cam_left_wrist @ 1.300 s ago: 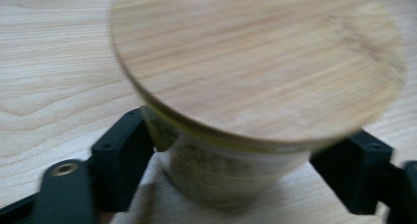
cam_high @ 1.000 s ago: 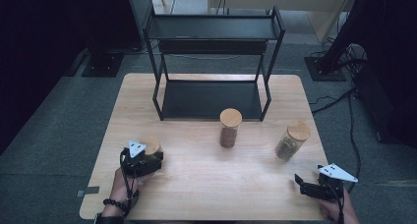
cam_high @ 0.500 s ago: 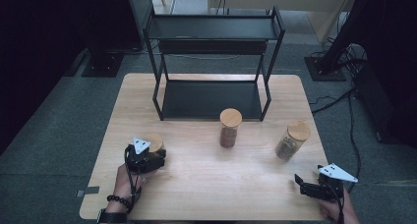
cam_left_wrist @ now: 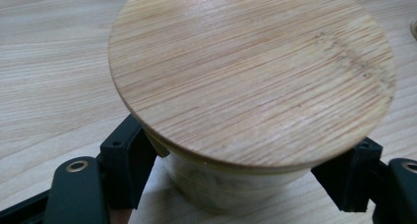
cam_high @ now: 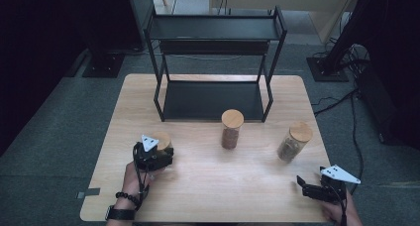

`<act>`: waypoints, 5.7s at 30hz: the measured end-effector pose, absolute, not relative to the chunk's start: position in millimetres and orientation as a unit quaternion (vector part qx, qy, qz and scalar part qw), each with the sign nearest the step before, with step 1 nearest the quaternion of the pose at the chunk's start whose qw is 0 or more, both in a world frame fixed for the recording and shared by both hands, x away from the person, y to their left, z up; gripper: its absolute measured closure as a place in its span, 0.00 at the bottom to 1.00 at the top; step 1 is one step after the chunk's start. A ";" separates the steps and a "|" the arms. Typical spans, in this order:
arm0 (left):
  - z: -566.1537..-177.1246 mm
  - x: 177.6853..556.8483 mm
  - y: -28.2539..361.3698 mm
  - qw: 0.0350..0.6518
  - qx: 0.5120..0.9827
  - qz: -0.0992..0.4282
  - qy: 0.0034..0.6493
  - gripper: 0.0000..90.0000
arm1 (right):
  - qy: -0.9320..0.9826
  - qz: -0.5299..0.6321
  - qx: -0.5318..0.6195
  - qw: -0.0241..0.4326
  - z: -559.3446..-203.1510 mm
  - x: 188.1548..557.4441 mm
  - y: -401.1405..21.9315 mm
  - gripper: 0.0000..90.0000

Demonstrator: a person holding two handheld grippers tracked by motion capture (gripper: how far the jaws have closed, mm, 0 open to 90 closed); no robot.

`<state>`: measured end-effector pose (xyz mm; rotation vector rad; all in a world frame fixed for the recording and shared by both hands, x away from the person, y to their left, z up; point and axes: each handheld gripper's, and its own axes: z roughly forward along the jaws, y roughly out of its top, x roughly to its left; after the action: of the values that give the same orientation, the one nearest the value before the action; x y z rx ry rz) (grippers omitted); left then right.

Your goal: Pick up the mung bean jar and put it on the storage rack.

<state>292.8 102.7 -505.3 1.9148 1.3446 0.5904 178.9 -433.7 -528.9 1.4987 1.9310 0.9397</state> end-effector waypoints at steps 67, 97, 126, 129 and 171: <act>-491.1 343.6 48.4 0.358 0.756 0.225 0.501 0.28 | 0.714 0.356 0.549 0.248 -528.7 179.1 -434.9 0.06; -484.3 367.4 33.4 0.356 0.753 0.232 0.503 0.28 | 0.717 0.357 0.547 0.245 -528.6 179.7 -435.3 0.06; -483.6 396.2 25.4 0.351 0.750 0.239 0.507 0.28 | 0.717 0.358 0.548 0.240 -528.6 180.5 -435.6 0.06; -483.2 398.1 24.3 0.350 0.750 0.240 0.507 0.28 | 0.717 0.358 0.548 0.240 -528.6 180.5 -435.4 0.06; -483.2 434.0 13.5 0.341 0.751 0.248 0.508 0.28 | 0.717 0.360 0.548 0.238 -528.5 180.6 -435.9 0.06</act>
<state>434.0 13.5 -483.2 1.9530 1.3223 0.6461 180.6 -435.9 -528.5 1.5009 1.9642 0.9858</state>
